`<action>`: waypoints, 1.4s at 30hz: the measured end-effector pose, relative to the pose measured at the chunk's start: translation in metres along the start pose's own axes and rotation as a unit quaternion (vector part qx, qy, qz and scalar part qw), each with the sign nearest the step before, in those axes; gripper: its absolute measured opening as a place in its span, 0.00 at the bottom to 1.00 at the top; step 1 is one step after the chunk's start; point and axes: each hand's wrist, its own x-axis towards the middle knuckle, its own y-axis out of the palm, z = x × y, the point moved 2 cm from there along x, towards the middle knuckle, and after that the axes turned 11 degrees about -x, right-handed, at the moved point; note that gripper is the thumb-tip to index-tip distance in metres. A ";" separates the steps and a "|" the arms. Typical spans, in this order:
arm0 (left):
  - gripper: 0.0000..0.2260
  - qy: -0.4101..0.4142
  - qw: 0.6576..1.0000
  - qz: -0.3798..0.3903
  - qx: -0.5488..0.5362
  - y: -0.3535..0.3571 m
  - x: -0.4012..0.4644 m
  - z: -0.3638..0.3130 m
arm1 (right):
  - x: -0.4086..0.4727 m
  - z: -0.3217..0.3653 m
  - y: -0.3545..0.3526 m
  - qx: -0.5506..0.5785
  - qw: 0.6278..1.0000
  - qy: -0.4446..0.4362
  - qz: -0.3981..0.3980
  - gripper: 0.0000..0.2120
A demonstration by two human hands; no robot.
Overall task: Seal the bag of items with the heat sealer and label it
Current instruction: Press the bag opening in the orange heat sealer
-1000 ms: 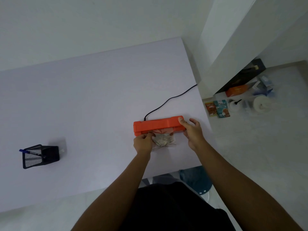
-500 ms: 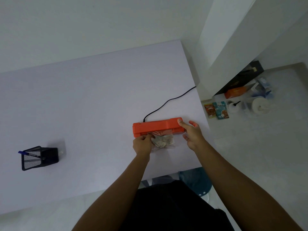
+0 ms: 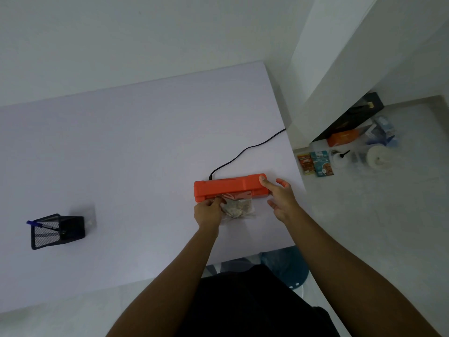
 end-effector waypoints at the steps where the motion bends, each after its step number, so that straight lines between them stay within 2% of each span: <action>1: 0.13 0.000 1.000 0.000 0.000 0.000 0.000 0.000 | 0.000 0.000 0.000 -0.001 1.000 0.000 0.000 0.44; 11: 0.12 0.000 1.000 -0.002 0.003 0.000 -0.001 -0.001 | 0.000 0.000 -0.001 -0.007 1.000 0.003 0.005 0.47; 23: 0.10 -0.007 1.000 -0.010 0.001 0.001 -0.003 -0.003 | -0.006 0.003 -0.001 -0.011 1.000 -0.003 0.002 0.44; 28: 0.09 -0.014 1.000 -0.010 0.002 0.001 -0.005 -0.004 | -0.013 0.007 -0.004 -0.077 0.996 -0.030 -0.012 0.43; 34: 0.12 -0.014 1.000 -0.012 0.006 0.001 -0.004 -0.006 | -0.041 0.030 -0.005 -0.156 0.968 -0.181 -0.075 0.26; 36: 0.13 -0.012 1.000 -0.014 -0.002 0.002 -0.005 -0.005 | -0.058 0.041 0.000 -0.154 0.964 -0.212 -0.050 0.19; 38: 0.11 -0.011 1.000 -0.015 -0.009 0.002 -0.008 -0.007 | -0.078 0.054 0.008 -0.152 0.959 -0.237 -0.014 0.15; 42: 0.05 -0.013 1.000 -0.016 -0.003 0.001 -0.009 -0.009 | -0.119 0.081 0.026 -0.180 0.936 -0.299 0.037 0.12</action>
